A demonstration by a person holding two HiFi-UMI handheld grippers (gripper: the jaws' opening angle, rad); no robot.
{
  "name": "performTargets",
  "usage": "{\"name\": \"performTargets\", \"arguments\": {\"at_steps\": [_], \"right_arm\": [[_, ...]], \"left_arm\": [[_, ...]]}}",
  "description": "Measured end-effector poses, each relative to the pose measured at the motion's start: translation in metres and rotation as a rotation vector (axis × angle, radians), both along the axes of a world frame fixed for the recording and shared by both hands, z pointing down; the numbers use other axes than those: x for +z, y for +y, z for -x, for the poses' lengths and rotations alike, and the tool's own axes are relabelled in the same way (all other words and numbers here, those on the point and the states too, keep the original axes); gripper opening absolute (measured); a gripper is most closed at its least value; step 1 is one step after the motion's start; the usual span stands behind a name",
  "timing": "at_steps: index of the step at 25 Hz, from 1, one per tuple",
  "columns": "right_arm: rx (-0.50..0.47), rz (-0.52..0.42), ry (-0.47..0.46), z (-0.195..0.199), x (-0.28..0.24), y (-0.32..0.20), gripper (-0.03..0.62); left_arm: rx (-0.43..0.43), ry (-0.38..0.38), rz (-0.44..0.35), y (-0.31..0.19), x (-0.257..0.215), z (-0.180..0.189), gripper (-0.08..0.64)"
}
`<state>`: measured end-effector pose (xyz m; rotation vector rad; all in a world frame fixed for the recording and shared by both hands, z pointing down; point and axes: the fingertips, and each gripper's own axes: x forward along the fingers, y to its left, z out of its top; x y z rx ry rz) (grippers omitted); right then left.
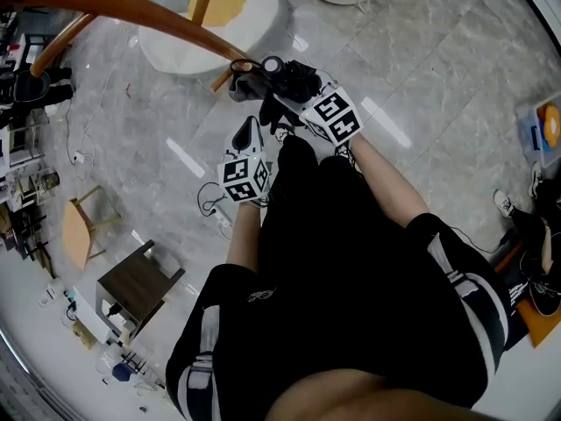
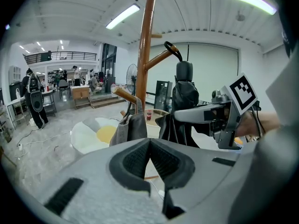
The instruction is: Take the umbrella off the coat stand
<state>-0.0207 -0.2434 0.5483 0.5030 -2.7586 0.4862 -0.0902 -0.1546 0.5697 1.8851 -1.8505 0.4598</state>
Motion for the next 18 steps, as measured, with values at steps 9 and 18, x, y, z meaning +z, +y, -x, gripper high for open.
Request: {"name": "performTargets", "arguments": {"at_steps": [9,18], "right_arm": [[-0.009,-0.016,-0.017,-0.017,-0.011,0.010,0.270],[-0.052,-0.029,0.011,-0.033,-0.005,0.037,0.270]], "left_arm": [[-0.005,-0.003,-0.002,0.009,-0.003,-0.017,-0.002],[-0.061,0.021,0.024,0.039,0.006,-0.026,-0.002]]}}
